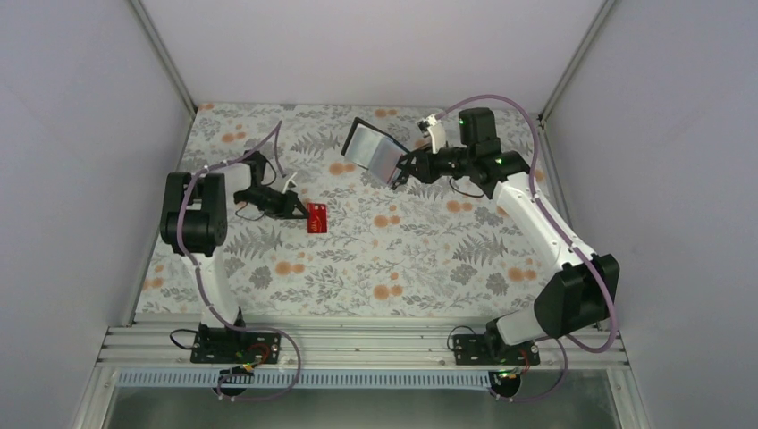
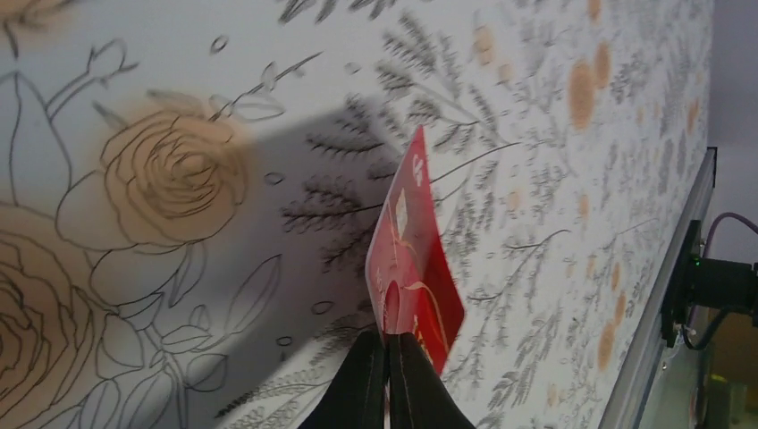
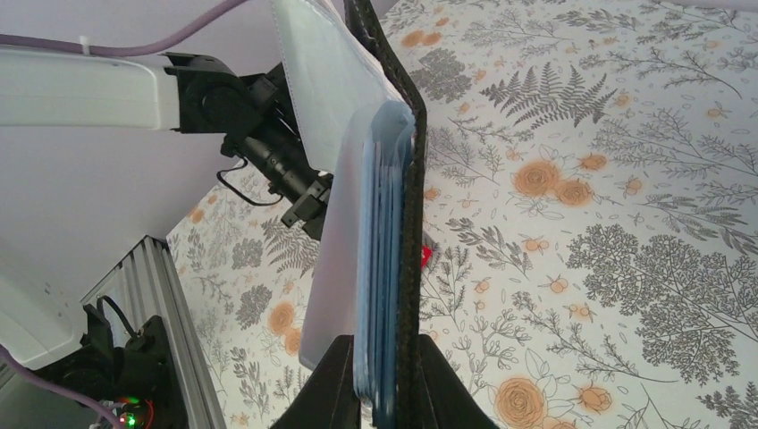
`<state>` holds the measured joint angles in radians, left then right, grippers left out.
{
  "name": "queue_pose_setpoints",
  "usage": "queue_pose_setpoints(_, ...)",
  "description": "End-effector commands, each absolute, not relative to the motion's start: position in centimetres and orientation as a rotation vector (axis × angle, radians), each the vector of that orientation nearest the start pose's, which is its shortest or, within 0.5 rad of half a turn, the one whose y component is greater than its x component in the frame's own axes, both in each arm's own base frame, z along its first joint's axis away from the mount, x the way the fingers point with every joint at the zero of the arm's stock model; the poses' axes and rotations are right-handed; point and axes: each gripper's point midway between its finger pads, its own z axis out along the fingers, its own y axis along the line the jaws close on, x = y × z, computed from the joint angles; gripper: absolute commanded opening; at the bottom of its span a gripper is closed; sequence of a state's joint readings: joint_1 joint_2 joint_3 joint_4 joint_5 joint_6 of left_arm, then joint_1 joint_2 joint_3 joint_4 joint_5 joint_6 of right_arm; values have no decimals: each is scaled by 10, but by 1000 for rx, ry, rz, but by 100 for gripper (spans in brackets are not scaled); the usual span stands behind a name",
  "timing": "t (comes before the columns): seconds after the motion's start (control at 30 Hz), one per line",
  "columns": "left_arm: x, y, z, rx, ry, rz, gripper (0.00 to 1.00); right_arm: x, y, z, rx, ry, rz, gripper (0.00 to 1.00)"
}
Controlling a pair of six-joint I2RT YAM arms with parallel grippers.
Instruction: Take the credit cards out of the card holder
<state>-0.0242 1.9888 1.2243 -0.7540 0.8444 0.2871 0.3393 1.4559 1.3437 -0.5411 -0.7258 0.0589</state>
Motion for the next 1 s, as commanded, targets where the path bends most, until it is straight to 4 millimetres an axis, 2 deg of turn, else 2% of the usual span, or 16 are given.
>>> queue_pose_setpoints(0.0,359,-130,26,420,2734,-1135,3,336,245,300,-739,2057,1047,4)
queue_pose_setpoints(0.03,360,-129,24,419,2742,-1118,8,336,245,300,-742,2056,1047,4)
queue_pose_setpoints(0.13,370,-118,23,433,2763,-989,45,335,246,298,-751,2061,1045,4)
queue_pose_setpoints(0.17,376,-114,26,441,2757,-938,53,334,247,297,-758,2061,1053,4)
queue_pose_setpoints(0.23,386,-108,36,467,2729,-850,66,330,250,296,-781,2058,1074,4)
queue_pose_setpoints(0.3,395,-106,53,503,2683,-802,73,324,257,295,-818,2053,1095,4)
queue_pose_setpoints(0.37,400,-110,82,591,2590,-802,75,316,265,295,-870,2042,1110,4)
queue_pose_setpoints(0.47,387,-132,153,822,2310,-908,82,301,277,304,-950,1994,1146,4)
queue_pose_setpoints(0.53,366,-145,201,958,2108,-961,98,295,282,310,-981,1963,1159,4)
queue_pose_setpoints(0.6,341,-153,244,1067,1928,-966,100,293,286,315,-992,1948,1156,4)
queue_pose_setpoints(0.73,301,-164,289,1168,1719,-995,100,283,297,314,-1037,1934,1177,4)
queue_pose_setpoints(0.87,273,-178,310,1230,1602,-1030,100,268,310,312,-1103,1920,1179,4)
queue_pose_setpoints(0.97,276,-185,306,1240,1649,-988,100,253,319,315,-1158,1891,1195,4)
